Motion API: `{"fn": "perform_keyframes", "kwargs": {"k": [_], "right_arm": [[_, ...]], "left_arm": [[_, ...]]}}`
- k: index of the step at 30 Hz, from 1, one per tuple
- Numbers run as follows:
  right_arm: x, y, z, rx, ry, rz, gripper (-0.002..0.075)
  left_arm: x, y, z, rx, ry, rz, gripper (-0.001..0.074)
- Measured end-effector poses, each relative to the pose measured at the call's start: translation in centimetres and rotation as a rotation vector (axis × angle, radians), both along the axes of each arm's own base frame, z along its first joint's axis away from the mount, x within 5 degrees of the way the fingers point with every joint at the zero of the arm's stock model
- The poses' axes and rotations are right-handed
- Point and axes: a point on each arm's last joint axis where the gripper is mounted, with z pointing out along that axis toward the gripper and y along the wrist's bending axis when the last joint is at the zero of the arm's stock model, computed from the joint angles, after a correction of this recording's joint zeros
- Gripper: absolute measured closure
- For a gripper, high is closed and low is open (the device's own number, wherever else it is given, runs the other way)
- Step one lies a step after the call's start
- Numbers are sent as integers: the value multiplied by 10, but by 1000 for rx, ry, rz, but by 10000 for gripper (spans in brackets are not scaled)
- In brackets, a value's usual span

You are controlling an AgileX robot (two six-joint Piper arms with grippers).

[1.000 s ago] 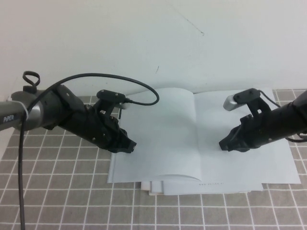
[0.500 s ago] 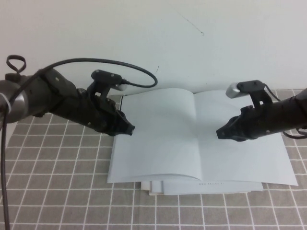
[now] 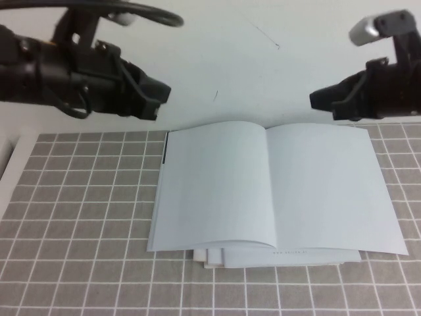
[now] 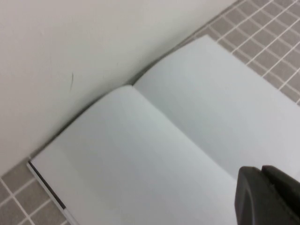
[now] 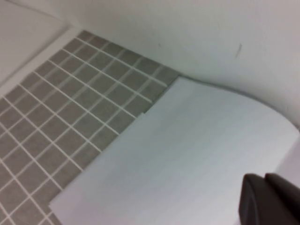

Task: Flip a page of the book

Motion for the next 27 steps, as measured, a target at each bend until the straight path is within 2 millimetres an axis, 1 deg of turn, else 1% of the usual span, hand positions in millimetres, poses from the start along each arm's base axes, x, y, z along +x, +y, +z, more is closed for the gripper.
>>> {"fn": "perform_keyframes", "kwargs": {"k": [2, 3, 4, 5, 6, 8, 9, 11, 12, 14, 16, 19, 21, 23, 24, 25, 27], "right_arm": [[-18, -2, 29, -8, -68, 40, 727], [-25, -3, 37, -11, -86, 52, 727], [-37, -5, 53, -22, -126, 66, 727], [-46, -6, 64, -31, -149, 76, 727], [-60, -10, 80, -42, -194, 79, 727], [-86, -16, 106, -67, -269, 70, 727], [-94, -19, 113, -77, -289, 64, 727], [-128, -27, 139, -100, -373, 52, 727], [-141, -31, 148, -107, -402, 43, 727], [-173, -40, 166, -127, -463, 14, 727], [-201, -49, 176, -154, -496, -25, 727], [-242, -67, 183, -234, -502, -117, 727], [-264, -78, 180, -257, -473, -198, 727], [-284, -90, 171, -285, -447, -285, 727], [-290, -93, 163, -297, -428, -311, 727], [-299, -97, 155, -302, -417, -339, 727], [-316, -103, 139, -302, -404, -368, 727]], "left_arm": [[-20, 4, 24, -14, -68, -7, 738], [-30, 7, 35, -21, -100, -6, 738], [-41, 9, 45, -29, -129, -7, 738], [-52, 11, 55, -36, -154, -9, 738], [-64, 14, 63, -40, -179, -14, 738], [-82, 17, 76, -43, -215, -26, 738], [-94, 19, 82, -45, -230, -34, 738], [-117, 23, 92, -47, -240, -47, 738], [-127, 26, 96, -50, -241, -51, 738], [-148, 30, 103, -49, -242, -54, 738], [-165, 34, 105, -24, -231, -60, 738], [-193, 43, 107, 13, -217, -53, 738], [-212, 49, 108, 20, -215, -37, 738], [-230, 53, 105, 11, -221, -21, 738], [-237, 55, 101, 2, -214, -14, 738], [-241, 56, 97, -4, -202, -7, 738], [-255, 59, 83, -35, -163, 19, 738]]}}
